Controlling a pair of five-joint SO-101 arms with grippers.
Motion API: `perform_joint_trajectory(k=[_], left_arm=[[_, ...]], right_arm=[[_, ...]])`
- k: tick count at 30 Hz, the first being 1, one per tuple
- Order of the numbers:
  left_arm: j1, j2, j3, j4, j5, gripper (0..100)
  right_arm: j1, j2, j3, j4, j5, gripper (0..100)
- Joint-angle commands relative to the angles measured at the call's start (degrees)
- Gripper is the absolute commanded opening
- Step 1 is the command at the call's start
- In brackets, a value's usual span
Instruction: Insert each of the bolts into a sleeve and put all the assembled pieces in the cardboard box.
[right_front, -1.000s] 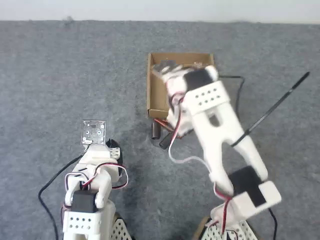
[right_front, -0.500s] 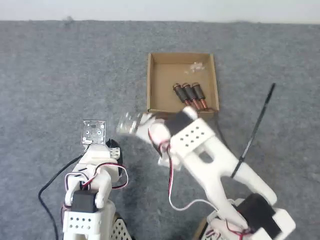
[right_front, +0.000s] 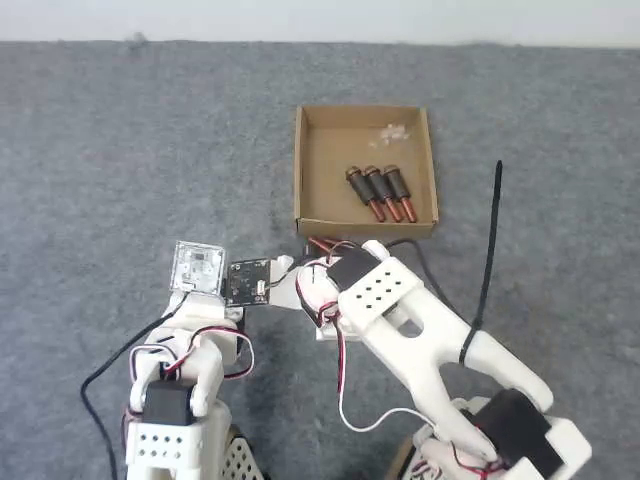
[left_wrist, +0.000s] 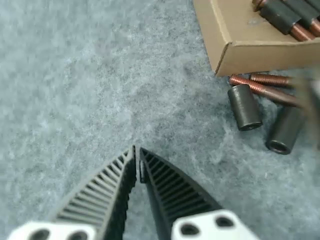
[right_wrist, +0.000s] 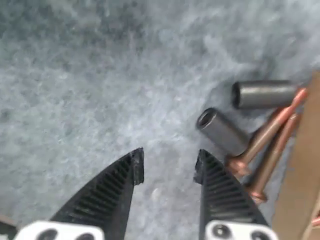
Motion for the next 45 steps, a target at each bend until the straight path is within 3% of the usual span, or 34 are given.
perform_joint_trajectory(k=[1,9,19,45], left_arm=[[-0.09,-0.26,-0.66,-1.32,-1.85,2],[-0.09,-0.09,-0.66,-4.04,-1.85,2],[-0.09,-0.09,-0.66,-4.13,-1.85,1],[-0.18,-0.09,-0.66,-4.22,-1.93,1]], right_arm=[[-0.04,-2.42,-0.44,-1.98,1.85,14.4],[1.8,6.2,-1.85,-6.81,5.71,14.4],[5.85,12.79,-10.2,-4.79,10.73,14.4],[8.13,27.12,-16.35,-9.54,12.57,13.9]])
